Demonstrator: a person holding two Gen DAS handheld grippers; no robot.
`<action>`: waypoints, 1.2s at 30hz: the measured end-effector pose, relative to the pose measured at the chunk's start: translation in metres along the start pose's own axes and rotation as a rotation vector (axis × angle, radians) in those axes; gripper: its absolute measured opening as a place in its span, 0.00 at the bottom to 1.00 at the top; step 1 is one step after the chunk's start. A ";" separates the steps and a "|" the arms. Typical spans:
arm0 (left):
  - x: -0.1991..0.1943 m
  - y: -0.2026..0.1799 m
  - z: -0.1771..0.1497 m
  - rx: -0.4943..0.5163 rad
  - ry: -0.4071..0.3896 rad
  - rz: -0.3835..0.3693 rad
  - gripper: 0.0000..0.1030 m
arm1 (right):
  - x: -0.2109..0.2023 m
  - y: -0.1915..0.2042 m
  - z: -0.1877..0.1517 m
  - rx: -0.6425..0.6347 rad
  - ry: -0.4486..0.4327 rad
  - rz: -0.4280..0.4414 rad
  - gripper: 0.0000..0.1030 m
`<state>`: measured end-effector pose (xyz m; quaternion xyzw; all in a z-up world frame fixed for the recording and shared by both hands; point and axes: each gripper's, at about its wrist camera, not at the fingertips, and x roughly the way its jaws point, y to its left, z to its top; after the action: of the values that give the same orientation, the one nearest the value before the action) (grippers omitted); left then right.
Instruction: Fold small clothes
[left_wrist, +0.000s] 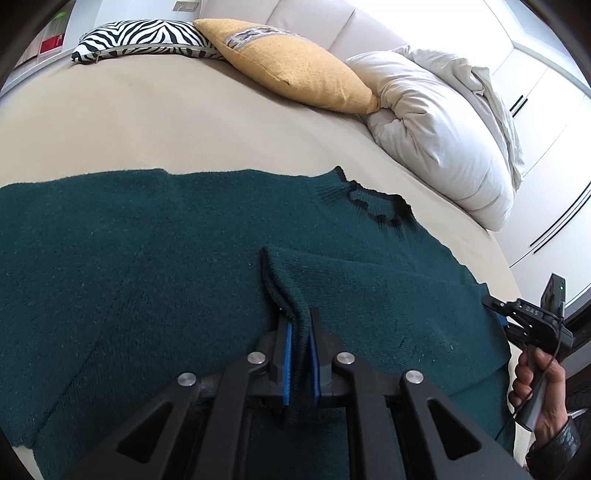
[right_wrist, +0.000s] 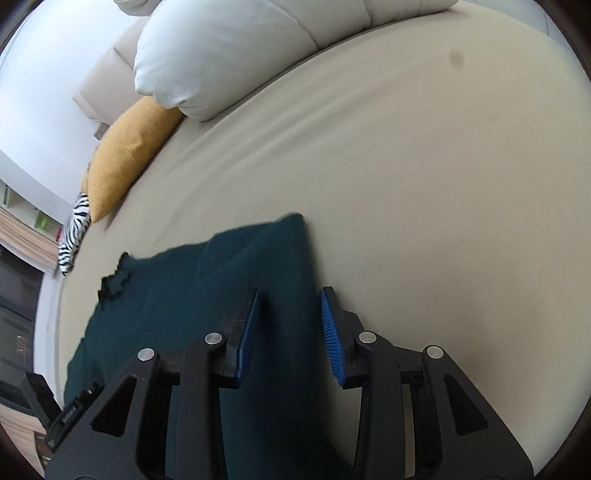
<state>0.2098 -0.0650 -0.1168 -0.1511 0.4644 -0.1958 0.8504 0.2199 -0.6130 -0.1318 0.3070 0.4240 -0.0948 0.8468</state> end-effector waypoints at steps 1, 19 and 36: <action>-0.001 -0.001 0.001 0.001 -0.001 0.000 0.09 | 0.002 0.004 0.002 -0.028 -0.005 -0.009 0.26; 0.004 -0.002 0.003 0.030 -0.060 0.017 0.14 | -0.019 -0.005 -0.007 -0.085 -0.122 -0.075 0.08; -0.180 0.127 -0.046 -0.326 -0.244 0.021 0.65 | -0.151 0.072 -0.074 -0.261 -0.378 -0.122 0.59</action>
<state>0.1070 0.1285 -0.0654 -0.3045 0.3848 -0.0894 0.8667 0.1076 -0.5263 -0.0165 0.1454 0.2842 -0.1461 0.9363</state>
